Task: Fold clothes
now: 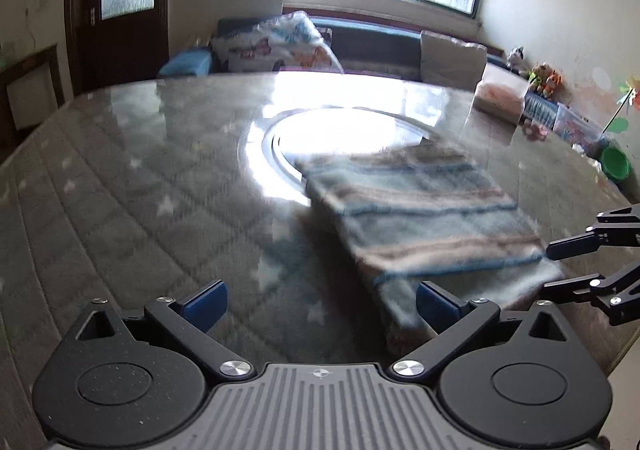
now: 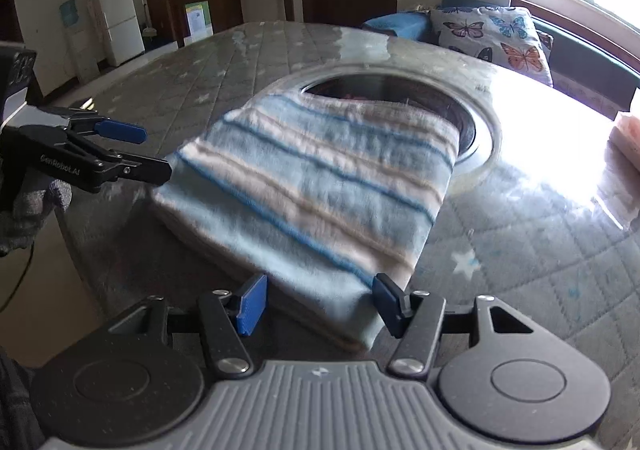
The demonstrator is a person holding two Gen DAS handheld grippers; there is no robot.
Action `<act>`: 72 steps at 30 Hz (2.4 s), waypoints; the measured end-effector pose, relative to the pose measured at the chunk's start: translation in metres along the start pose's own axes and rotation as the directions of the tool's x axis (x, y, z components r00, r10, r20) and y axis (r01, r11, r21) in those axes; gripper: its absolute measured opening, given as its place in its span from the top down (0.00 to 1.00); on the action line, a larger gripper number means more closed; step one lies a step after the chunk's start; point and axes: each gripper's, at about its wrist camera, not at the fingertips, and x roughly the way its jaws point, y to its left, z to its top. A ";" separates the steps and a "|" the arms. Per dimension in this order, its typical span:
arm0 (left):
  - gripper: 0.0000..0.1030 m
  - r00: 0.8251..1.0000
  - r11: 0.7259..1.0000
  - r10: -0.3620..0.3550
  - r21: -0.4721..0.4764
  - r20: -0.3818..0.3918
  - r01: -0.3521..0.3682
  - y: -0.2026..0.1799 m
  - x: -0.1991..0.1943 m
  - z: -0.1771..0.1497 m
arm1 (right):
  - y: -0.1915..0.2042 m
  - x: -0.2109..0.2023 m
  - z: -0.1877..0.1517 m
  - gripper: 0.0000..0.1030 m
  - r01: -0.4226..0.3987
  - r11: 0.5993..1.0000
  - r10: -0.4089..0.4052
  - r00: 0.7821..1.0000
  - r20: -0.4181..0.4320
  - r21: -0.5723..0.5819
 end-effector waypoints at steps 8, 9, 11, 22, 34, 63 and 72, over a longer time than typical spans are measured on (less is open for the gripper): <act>0.01 0.999 1.000 -0.004 0.001 0.048 0.004 -0.004 0.012 0.032 | -0.016 0.008 0.030 0.43 -0.009 1.000 0.007 0.997 0.071 0.029; 0.01 0.998 1.000 -0.005 0.001 0.059 0.005 -0.003 0.010 0.035 | -0.018 0.009 0.033 0.43 -0.018 0.999 0.015 0.997 0.076 0.037; 0.01 0.997 1.000 -0.002 0.004 0.078 0.001 0.000 0.007 0.040 | -0.022 0.011 0.038 0.43 -0.033 0.998 0.028 0.996 0.084 0.053; 0.01 1.000 0.994 -0.021 0.109 0.022 0.018 -0.022 0.022 0.017 | -0.018 0.018 0.021 0.42 0.017 0.999 -0.018 0.999 0.034 0.033; 0.00 0.999 0.997 0.012 0.079 0.037 -0.015 -0.008 0.024 0.026 | -0.023 0.010 0.028 0.41 0.019 1.000 -0.018 0.998 0.061 -0.004; 0.00 0.997 0.997 0.069 0.036 -0.027 -0.068 0.016 0.086 0.050 | -0.077 0.099 0.090 0.45 -0.049 0.989 0.041 0.998 0.057 0.141; 0.00 0.998 0.998 0.064 0.016 -0.022 -0.064 0.021 0.088 0.054 | -0.066 0.096 0.107 0.48 -0.090 0.993 0.081 0.992 0.100 0.083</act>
